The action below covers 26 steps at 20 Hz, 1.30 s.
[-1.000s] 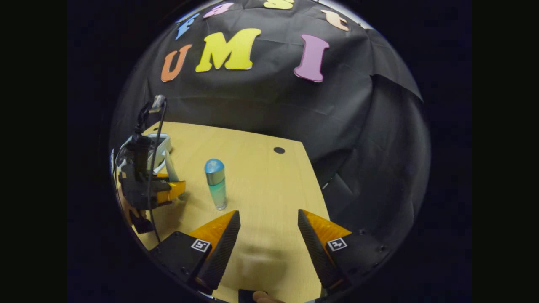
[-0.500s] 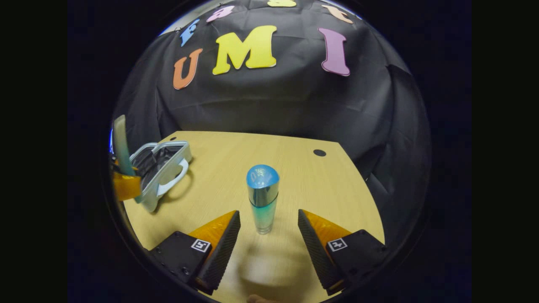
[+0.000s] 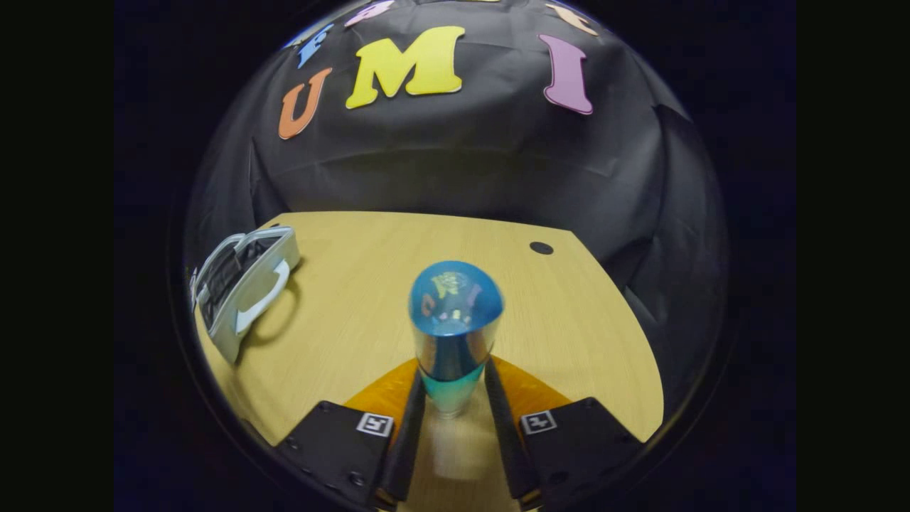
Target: First open the suitcase, pack the skin care products into it, and then close the suitcase.
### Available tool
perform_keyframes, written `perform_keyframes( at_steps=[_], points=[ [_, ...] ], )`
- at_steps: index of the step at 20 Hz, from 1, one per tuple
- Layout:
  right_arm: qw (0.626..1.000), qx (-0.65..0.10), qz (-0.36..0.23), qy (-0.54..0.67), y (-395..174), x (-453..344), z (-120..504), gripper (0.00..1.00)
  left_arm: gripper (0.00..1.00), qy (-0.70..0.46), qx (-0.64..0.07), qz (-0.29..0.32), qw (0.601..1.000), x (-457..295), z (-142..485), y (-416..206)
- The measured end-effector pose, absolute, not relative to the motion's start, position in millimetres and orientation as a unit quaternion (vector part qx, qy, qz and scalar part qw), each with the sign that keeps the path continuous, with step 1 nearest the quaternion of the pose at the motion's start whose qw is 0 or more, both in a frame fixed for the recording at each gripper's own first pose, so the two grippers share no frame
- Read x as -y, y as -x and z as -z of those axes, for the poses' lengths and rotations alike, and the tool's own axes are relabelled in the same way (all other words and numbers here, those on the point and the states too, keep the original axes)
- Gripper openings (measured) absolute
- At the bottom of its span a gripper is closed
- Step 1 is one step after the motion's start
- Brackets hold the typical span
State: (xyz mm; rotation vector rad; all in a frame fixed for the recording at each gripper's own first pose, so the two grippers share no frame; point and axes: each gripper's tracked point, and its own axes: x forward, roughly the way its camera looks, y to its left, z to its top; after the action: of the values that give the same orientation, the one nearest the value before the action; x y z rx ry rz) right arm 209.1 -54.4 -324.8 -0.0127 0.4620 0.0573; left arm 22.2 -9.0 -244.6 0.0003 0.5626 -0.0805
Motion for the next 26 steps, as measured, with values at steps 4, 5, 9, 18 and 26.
perform_keyframes(
  at_steps=[4,5,9,18,26],
  points=[
    [0.972,-0.231,-0.016,-0.023,-209.2,52.1,323.1,0.36,0.43,-0.006,-0.276,0.039,0.96,-17.5,243.8,-26.9],
    [0.973,-0.231,-0.01,-0.025,-205.2,53.4,317.6,0.36,0.43,-0.001,-0.278,0.041,0.96,-20.5,245.1,-28.8],
    [0.972,-0.233,0.002,-0.005,-182.5,50.9,290.8,0.34,0.43,0.025,-0.287,0.037,0.957,-44.9,249.3,-44.1],
    [0.969,-0.248,0.012,-0.012,-113.4,1.4,219.5,0.31,0.44,0.064,-0.457,0.01,0.887,-110.1,337.0,-71.1],
    [0.971,-0.237,-0.008,0.003,-86.2,-62.3,175.9,0.33,0.44,0.057,-0.576,0.009,0.815,-126.8,394.0,-86.5]
  ],
)
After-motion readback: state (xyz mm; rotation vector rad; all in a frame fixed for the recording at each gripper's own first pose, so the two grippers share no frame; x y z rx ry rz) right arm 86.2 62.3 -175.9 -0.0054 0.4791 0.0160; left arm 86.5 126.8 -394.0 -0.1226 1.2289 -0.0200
